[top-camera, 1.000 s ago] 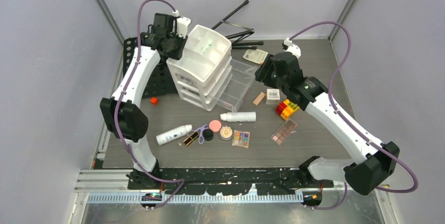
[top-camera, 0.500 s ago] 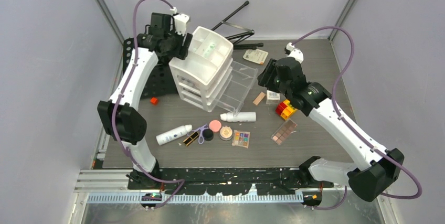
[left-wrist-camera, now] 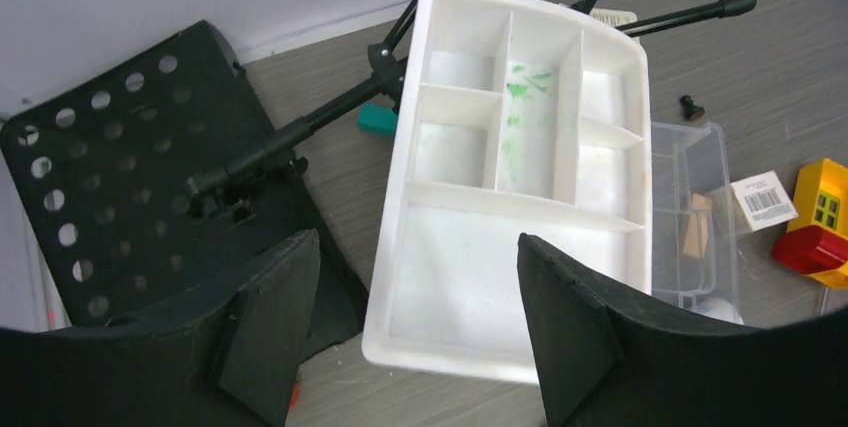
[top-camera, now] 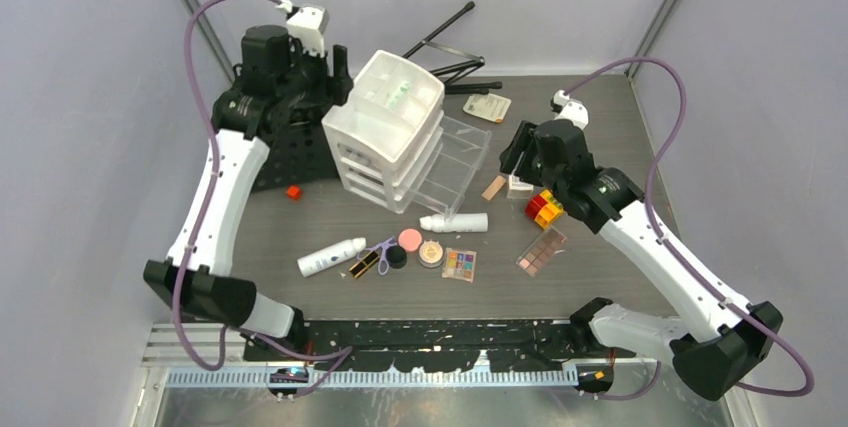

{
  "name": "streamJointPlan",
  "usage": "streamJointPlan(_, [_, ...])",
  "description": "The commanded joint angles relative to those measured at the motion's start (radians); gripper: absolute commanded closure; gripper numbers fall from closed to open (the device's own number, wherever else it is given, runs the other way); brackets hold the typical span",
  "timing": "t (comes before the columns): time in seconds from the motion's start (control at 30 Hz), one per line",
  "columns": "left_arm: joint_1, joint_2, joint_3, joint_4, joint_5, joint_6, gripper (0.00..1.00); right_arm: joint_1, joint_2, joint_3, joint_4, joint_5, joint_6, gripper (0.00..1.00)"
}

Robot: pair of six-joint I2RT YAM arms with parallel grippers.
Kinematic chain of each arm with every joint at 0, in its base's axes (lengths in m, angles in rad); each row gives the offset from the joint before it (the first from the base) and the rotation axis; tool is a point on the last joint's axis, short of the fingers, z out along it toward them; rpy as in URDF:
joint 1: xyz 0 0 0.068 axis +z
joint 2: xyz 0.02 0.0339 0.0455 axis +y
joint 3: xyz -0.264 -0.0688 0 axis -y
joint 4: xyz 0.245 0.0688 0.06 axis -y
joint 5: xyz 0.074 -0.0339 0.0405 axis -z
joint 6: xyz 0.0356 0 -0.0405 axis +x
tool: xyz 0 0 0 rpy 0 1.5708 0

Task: Organize the makeup
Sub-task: Pick up the makeup from the corner of the board.

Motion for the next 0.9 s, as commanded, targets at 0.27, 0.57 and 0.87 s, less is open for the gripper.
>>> streamJointPlan(0.27, [-0.003, -0.435, -0.652, 0.409, -0.283, -0.313, 0.14, -0.008, -0.174, -0.076, -0.064, -0.079, -0.125, 0.28])
streamJointPlan(0.57, [-0.003, -0.652, -0.888, 0.476, -0.596, -0.396, 0.01, 0.123, -0.126, -0.105, -0.111, -0.109, -0.055, 0.28])
streamJointPlan(0.87, [-0.002, -0.749, -1.128, 0.616, -0.748, -0.424, 0.02, 0.298, -0.039, -0.228, -0.013, 0.006, 0.153, 0.18])
